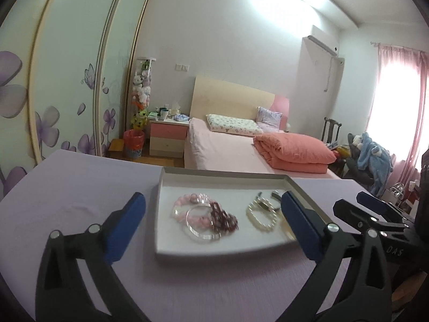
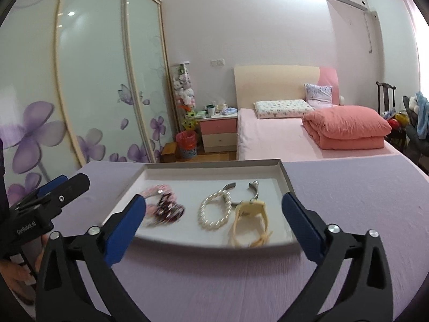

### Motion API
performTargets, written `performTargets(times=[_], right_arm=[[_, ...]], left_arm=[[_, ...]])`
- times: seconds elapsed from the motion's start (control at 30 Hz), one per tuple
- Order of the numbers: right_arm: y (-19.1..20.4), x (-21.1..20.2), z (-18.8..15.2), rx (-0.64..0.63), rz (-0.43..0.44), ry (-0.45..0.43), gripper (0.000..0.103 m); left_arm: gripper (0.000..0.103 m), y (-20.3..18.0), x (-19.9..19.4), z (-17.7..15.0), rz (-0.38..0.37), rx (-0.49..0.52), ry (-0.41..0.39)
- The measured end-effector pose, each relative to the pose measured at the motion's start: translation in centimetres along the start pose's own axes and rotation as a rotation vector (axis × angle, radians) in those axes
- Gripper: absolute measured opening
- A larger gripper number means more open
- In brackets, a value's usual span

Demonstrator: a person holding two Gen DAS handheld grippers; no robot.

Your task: Organize jewelry

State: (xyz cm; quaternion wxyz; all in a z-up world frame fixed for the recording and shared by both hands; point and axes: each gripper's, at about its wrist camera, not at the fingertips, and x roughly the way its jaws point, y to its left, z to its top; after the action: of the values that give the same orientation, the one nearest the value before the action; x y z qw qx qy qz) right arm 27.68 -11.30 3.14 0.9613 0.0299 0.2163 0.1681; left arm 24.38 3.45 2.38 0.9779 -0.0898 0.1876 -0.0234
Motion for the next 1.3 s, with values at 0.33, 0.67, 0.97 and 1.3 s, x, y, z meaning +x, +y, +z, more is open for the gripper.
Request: performTargets(times=[0.33, 0.67, 0.97, 1.3], right_arm=[[2.2, -8.0, -3.8, -0.026, -0.060, -0.068, 0.101], [2.3, -10.5, -6.6, -0.013, -0.090, -0.097, 0.101], [1.9, -11.4, -7.5, 0.009, -0.098, -0.106, 0.101], [1.8, -11.4, -7.8, 0.013, -0.093, -0.101, 0.101]], left_arm=[[0.099, -1.2, -10.5, -4.8, 0.077, 0.082, -0.075], [0.099, -1.1, -15.0, -7.8, 0.076, 0.041, -0.086], [0.099, -1.1, -15.9, -8.1, 0.084, 0.023, -0.091], [0.099, -0.9, -15.5, -8.0, 0.080, 0.015, -0.074]])
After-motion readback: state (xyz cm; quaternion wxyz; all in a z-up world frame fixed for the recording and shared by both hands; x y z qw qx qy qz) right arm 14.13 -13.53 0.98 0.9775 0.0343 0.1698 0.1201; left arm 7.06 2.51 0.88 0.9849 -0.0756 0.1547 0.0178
